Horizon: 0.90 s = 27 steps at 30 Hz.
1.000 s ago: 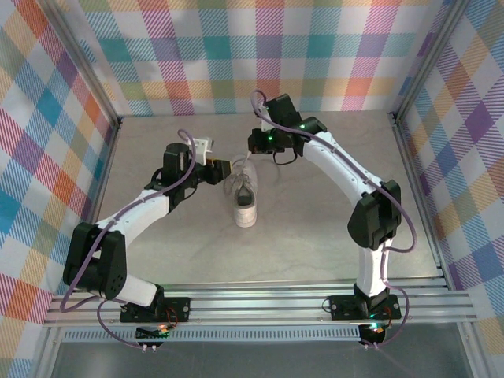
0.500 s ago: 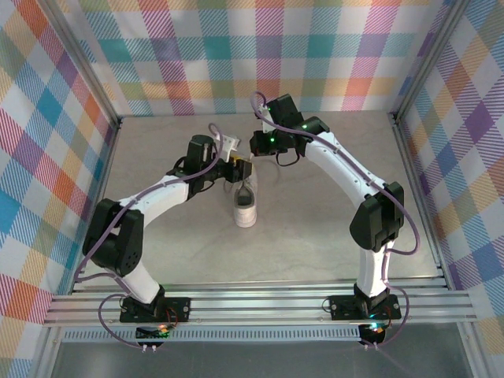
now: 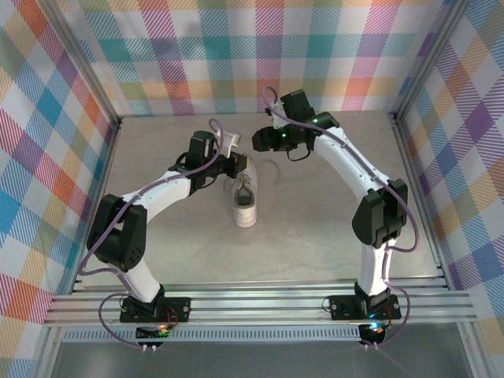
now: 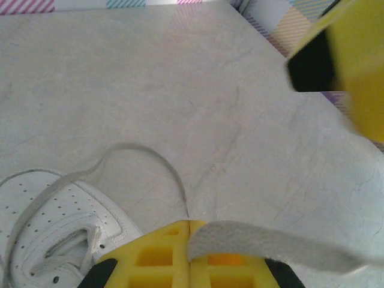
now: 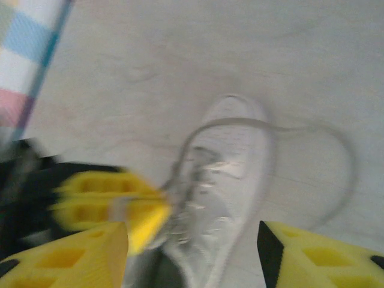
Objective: Tie the shoes
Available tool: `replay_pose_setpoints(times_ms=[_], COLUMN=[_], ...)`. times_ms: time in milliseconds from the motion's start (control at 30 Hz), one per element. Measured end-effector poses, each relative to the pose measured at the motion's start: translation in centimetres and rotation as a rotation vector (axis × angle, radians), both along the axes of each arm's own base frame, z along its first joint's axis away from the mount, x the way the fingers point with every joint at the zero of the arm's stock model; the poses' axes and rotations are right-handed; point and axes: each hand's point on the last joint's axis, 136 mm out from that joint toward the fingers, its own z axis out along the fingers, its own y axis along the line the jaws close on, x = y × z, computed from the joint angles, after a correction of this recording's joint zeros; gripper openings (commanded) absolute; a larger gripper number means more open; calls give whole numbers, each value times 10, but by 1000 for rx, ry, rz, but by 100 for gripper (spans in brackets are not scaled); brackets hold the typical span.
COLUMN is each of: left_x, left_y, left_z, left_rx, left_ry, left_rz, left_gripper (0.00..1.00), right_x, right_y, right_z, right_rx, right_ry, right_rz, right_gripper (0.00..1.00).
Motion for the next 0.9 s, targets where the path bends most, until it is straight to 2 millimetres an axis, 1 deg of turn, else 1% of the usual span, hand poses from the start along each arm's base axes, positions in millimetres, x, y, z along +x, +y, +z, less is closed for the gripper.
replay_pose_setpoints(times_ms=[33,133,200,300,333,400,467,600,633,667,733,767,800,833,900], left_x=[0,-2,-3,-5,-5,-6,-5,-5,-5,-5,-5,-5,-5,-5,-7], left_y=[2,6,8,7,7,7,7,8,8,8,9,9,9,10,11], left_z=[5,24,33,37,37,36,36,37,37,37,36,37,37,38,43], left_rx=[-7,-29,-42,-55,-57,-59,-63,-69,-69,-69,-71,-71,-71,-72,-75], left_ry=[-7,-38,-49,-47,-44,-37,-33,-27,-26,-26,-24,-24,-24,-25,-31], left_rz=[4,12,17,16,16,19,21,26,26,27,30,30,31,31,32], left_gripper=[0,0,0,0,0,0,0,0,0,0,0,0,0,0,0], right_x=[7,32,42,42,40,37,37,44,46,48,51,51,51,49,47], right_y=[-10,-39,-54,-61,-62,-61,-59,-46,-44,-42,-39,-39,-41,-42,-45], right_z=[-10,-61,-104,-157,-171,-189,-195,-189,-187,-185,-187,-188,-193,-197,-200], right_rx=[-29,-162,-260,-376,-410,-464,-497,-522,-529,-537,-559,-568,-583,-601,-627], right_ry=[13,77,135,216,236,259,258,205,194,182,170,168,173,183,182], right_rz=[-23,-80,-88,-58,-41,-9,19,63,71,77,91,96,99,103,108], right_gripper=[63,64,66,68,68,68,69,68,66,58,26,15,6,0,0])
